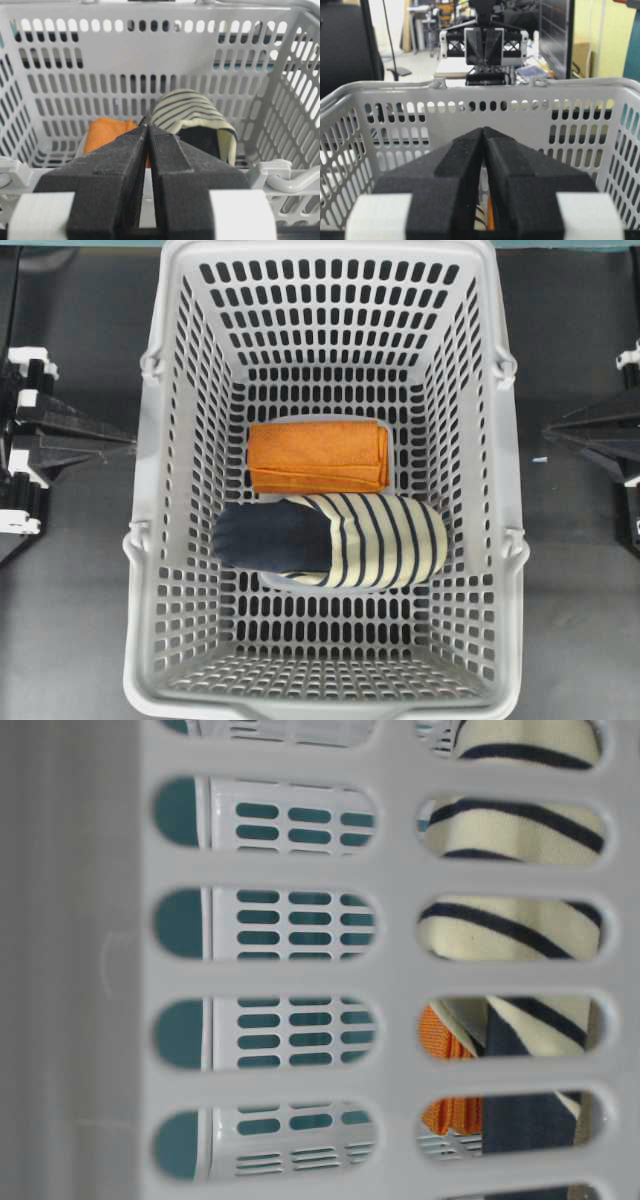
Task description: Pick up the slipper from the shopping basket with the left arm.
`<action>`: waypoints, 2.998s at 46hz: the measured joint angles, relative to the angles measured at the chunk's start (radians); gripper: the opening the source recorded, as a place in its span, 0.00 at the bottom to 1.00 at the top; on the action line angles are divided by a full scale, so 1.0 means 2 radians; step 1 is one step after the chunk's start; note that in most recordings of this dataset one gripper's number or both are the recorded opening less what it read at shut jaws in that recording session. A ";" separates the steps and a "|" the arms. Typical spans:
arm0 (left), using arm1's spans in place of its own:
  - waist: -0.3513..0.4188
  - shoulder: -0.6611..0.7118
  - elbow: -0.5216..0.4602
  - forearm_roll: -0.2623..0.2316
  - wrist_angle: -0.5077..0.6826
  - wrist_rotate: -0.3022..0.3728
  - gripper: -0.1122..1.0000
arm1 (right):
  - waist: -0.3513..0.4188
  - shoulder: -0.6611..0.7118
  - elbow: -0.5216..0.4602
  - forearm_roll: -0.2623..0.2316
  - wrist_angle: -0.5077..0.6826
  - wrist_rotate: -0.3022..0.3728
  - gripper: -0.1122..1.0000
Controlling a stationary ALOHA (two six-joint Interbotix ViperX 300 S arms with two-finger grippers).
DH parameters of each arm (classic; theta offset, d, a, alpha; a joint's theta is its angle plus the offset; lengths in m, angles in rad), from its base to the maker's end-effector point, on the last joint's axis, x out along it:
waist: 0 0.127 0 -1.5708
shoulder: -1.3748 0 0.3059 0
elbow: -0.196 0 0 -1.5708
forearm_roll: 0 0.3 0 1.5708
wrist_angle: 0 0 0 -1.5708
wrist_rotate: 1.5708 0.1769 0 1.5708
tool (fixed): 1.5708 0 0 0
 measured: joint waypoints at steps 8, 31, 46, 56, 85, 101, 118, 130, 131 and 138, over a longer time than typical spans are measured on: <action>-0.001 0.004 -0.061 0.017 0.094 -0.012 0.10 | 0.005 -0.004 0.001 0.003 0.008 0.006 0.10; -0.031 0.152 -0.337 0.019 0.456 -0.015 0.10 | 0.010 -0.018 0.001 0.005 0.061 0.016 0.10; -0.053 0.324 -0.479 0.019 0.561 -0.014 0.10 | 0.010 -0.018 0.001 0.005 0.066 0.016 0.10; -0.054 0.425 -0.555 0.019 0.609 -0.014 0.10 | 0.010 -0.021 0.002 0.005 0.067 0.017 0.10; -0.066 0.600 -0.657 0.019 0.662 -0.023 0.92 | 0.026 -0.025 0.009 0.007 0.070 0.018 0.10; -0.066 0.631 -0.636 0.018 0.617 -0.040 0.92 | 0.026 -0.025 0.014 0.007 0.070 0.017 0.10; -0.066 0.630 -0.594 0.019 0.567 -0.041 0.92 | 0.026 -0.025 0.021 0.008 0.070 0.041 0.10; -0.065 0.630 -0.592 0.019 0.562 -0.035 0.79 | 0.026 -0.028 0.024 0.008 0.070 0.048 0.10; -0.065 0.630 -0.592 0.019 0.562 -0.035 0.75 | 0.026 -0.028 0.024 0.008 0.070 0.048 0.10; -0.064 0.630 -0.595 0.019 0.563 -0.029 0.38 | 0.026 -0.036 0.024 0.008 0.070 0.048 0.10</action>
